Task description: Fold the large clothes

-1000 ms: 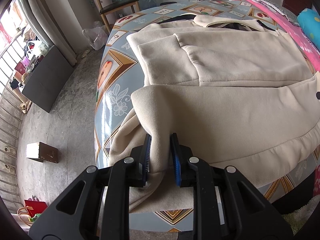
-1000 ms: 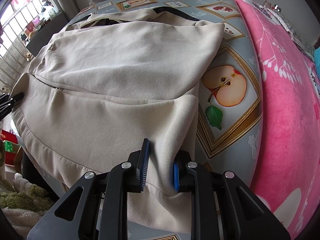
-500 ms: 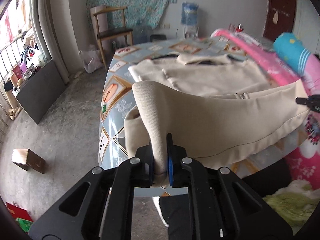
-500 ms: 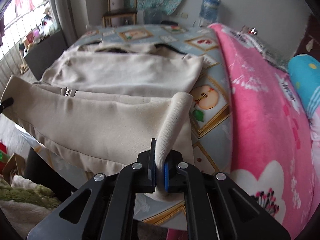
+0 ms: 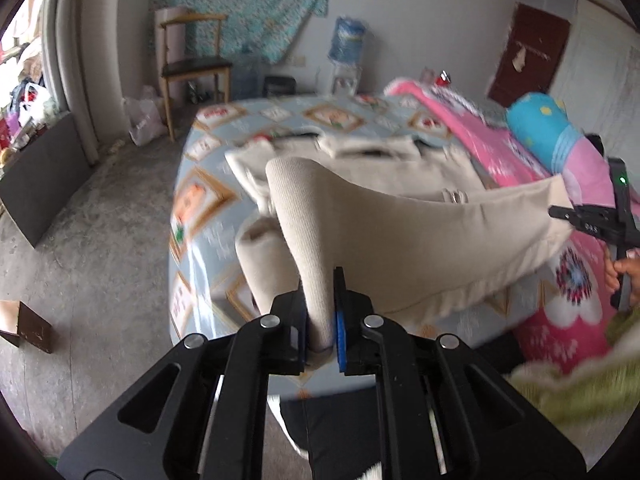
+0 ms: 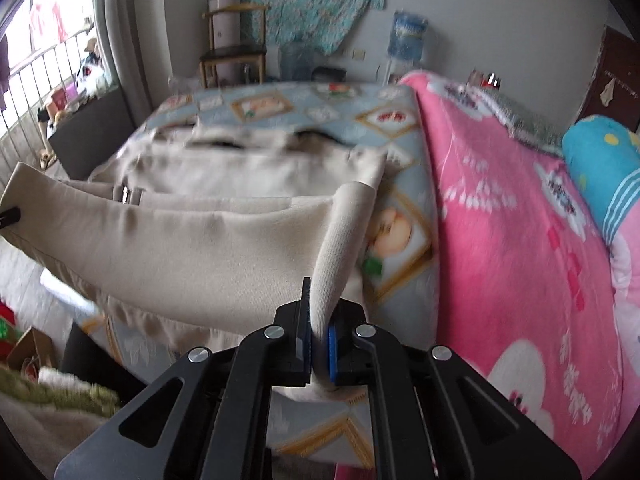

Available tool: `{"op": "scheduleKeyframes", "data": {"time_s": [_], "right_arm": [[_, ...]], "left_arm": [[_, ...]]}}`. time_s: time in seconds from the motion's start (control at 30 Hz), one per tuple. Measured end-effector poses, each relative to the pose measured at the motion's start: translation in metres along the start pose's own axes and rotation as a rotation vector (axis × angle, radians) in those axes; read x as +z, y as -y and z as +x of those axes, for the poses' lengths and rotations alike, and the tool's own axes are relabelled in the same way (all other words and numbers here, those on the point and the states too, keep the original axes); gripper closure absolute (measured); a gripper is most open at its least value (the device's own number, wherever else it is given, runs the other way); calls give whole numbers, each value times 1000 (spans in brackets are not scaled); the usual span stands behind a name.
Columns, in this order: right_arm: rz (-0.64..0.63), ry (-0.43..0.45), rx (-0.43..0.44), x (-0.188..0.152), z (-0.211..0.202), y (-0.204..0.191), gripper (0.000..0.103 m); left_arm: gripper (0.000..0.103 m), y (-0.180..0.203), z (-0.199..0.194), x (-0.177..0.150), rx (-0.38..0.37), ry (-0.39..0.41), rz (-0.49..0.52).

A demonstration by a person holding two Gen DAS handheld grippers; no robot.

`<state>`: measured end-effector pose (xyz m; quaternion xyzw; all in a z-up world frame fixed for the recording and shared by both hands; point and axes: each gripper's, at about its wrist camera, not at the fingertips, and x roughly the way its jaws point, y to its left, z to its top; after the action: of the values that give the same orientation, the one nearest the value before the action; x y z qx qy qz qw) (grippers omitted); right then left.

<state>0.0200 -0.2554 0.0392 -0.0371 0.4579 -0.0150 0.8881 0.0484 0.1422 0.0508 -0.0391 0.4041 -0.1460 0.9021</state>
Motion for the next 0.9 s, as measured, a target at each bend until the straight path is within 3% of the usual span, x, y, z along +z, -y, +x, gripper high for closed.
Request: {"op": "scheduleKeyframes", "data": {"time_s": [0.17,0.3,0.4,0.67,0.8,0.9], "right_arm": [[76,1,14,-18,-4,8,97],[117,92,43,4,-11,20,97],[106,143,46,29,-5,25,97],[61,214,64,136,55,40,97],[46,198,56,201,110,47,98],[41,119,53,228,166,49,98]], "left_arm": [[93,-5,-9,-23,-56,1,-63],[93,-9,-18,-7,-101,94,-90],[93,-12,-13,13,-81,140,-74],[94,-57,47,113,-72,216,-161],[94,-78,97,166,-42,198,-164],[94,-98,150,191,5,125,-176]]}}
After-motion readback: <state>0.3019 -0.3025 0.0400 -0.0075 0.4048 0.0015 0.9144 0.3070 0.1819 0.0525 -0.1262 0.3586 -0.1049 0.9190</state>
